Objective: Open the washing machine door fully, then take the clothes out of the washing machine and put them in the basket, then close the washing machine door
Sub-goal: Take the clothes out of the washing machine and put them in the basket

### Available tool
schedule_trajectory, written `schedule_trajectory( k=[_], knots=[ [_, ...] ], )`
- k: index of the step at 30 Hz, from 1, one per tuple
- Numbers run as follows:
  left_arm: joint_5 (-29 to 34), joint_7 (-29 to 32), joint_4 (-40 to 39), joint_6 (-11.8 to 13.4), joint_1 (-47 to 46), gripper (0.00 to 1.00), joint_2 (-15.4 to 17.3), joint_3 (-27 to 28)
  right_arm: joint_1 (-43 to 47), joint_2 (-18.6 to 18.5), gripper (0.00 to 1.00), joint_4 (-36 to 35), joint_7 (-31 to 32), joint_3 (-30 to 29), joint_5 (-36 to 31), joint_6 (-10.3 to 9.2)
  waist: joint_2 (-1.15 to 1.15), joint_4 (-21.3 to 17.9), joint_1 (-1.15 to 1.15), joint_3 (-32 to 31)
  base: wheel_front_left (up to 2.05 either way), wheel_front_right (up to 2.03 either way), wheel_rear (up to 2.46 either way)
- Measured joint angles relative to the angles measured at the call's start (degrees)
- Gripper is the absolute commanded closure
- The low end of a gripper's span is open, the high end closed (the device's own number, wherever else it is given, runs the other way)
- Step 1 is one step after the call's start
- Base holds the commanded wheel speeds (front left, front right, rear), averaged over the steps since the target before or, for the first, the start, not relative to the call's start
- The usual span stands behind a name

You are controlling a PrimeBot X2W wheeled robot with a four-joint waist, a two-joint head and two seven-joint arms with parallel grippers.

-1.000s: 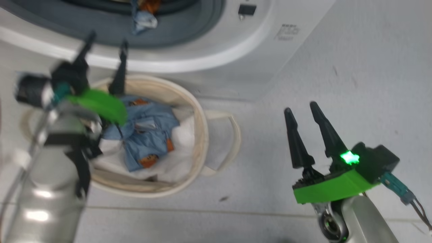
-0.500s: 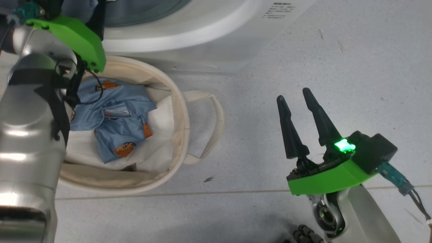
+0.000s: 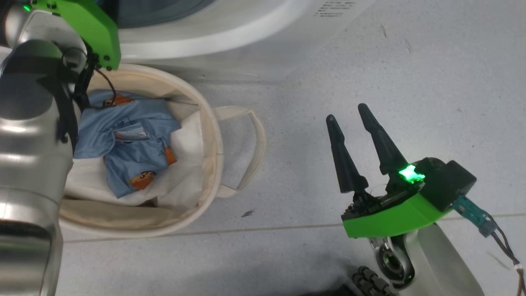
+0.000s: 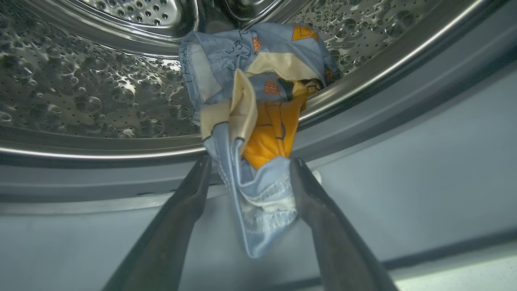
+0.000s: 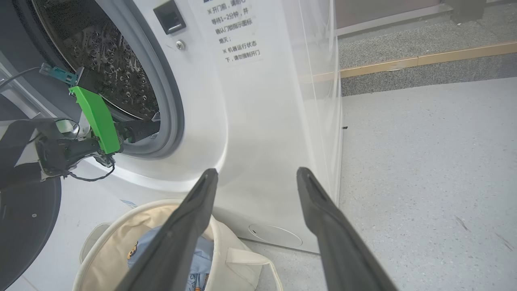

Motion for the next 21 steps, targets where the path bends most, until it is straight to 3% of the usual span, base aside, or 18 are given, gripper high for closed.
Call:
schedule_trajectory(
  k=[11, 12, 21],
  knots=[
    [-0.22, -3.38, 6.71, 0.19, -5.06, 0.0, -1.49, -0.31, -1.03, 0.0, 0.0, -0.4, 0.0, 0.33, 0.0, 0.0, 0.0, -1.82, -0.01, 2.34, 0.0, 0.0, 0.0],
    [-0.22, -4.17, 7.03, 0.19, -5.28, 1.0, -1.48, -0.33, -1.15, 0.0, 0.0, -0.47, 0.0, 0.34, 0.0, 0.0, 0.0, -1.94, -0.01, 2.49, 0.0, 0.0, 0.0],
    [-0.22, -10.71, 8.73, 0.8, -5.11, 1.0, -3.45, -1.45, -1.19, -0.01, 0.0, -0.54, 0.0, -0.07, -0.07, 0.0, 0.0, -1.28, -0.01, 2.28, 0.0, 0.0, 0.0]
  ],
)
